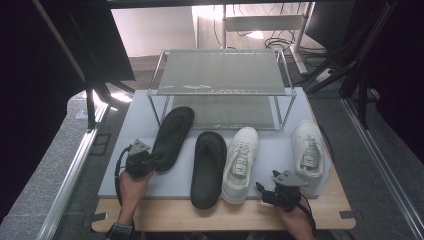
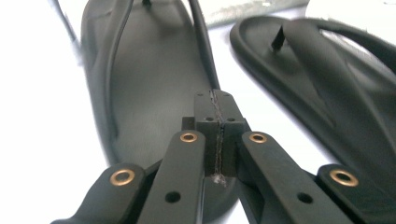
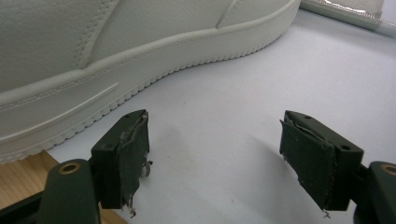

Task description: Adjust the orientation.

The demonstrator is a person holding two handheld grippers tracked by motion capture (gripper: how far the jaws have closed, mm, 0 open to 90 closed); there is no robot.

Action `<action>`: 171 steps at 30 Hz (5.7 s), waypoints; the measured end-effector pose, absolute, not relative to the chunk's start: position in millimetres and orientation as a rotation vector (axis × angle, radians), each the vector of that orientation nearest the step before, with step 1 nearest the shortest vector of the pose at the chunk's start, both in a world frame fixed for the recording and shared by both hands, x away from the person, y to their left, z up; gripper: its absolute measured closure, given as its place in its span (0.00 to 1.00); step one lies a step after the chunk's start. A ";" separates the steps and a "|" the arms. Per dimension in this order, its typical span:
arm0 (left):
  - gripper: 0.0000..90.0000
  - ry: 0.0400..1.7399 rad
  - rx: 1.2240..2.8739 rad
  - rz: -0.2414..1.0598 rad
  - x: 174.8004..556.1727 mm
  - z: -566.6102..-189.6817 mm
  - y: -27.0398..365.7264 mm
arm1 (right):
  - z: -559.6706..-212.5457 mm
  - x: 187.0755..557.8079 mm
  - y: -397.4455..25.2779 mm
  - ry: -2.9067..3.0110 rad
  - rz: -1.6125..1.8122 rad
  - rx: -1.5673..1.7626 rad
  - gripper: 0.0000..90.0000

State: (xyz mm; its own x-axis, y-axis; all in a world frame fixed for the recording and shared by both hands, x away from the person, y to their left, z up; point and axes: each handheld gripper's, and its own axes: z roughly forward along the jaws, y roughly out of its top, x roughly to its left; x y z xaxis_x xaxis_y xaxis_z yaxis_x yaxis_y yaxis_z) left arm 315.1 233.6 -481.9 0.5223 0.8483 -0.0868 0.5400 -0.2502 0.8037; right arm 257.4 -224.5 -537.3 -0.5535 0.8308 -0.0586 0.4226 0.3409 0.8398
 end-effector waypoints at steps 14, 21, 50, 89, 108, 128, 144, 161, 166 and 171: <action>0.99 1.199 1.938 0.442 273.9 -515.2 257.1 | -537.3 257.4 -224.6 2.127 1.115 1.093 0.27; 0.99 1.208 1.955 0.453 275.5 -522.3 255.8 | -537.2 257.4 -224.6 2.126 1.116 1.094 0.27; 0.99 1.176 1.949 0.482 317.2 -517.5 227.6 | -537.3 257.4 -224.5 2.125 1.118 1.094 0.27; 0.99 1.179 1.934 0.583 381.3 -510.3 197.0 | -537.2 257.4 -224.6 2.126 1.114 1.093 0.27; 0.99 1.188 1.909 0.593 409.1 -513.6 187.7 | -537.3 257.5 -224.7 2.126 1.117 1.094 0.27; 0.99 1.248 1.893 0.572 422.7 -516.0 185.9 | -537.3 257.6 -224.8 2.127 1.118 1.092 0.27; 0.98 1.129 1.877 0.511 378.0 -494.9 200.1 | -537.3 257.5 -224.7 2.127 1.117 1.093 0.27; 0.99 0.962 1.947 0.408 306.9 -473.5 184.5 | -537.3 257.5 -224.7 2.127 1.117 1.093 0.27; 0.99 0.917 1.940 0.377 289.2 -471.9 176.3 | -537.3 257.5 -224.7 2.127 1.116 1.093 0.27; 0.98 0.886 1.949 0.348 277.4 -479.1 165.6 | -537.3 257.5 -224.7 2.127 1.116 1.093 0.27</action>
State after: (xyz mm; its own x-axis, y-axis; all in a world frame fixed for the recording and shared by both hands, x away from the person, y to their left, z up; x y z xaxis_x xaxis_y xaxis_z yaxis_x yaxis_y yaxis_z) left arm 277.4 165.6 -479.1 0.6986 0.7067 -0.1120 0.4414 -0.3024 0.8448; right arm 257.5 -224.7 -537.3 -0.5544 0.8301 -0.0598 0.4224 0.3425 0.8392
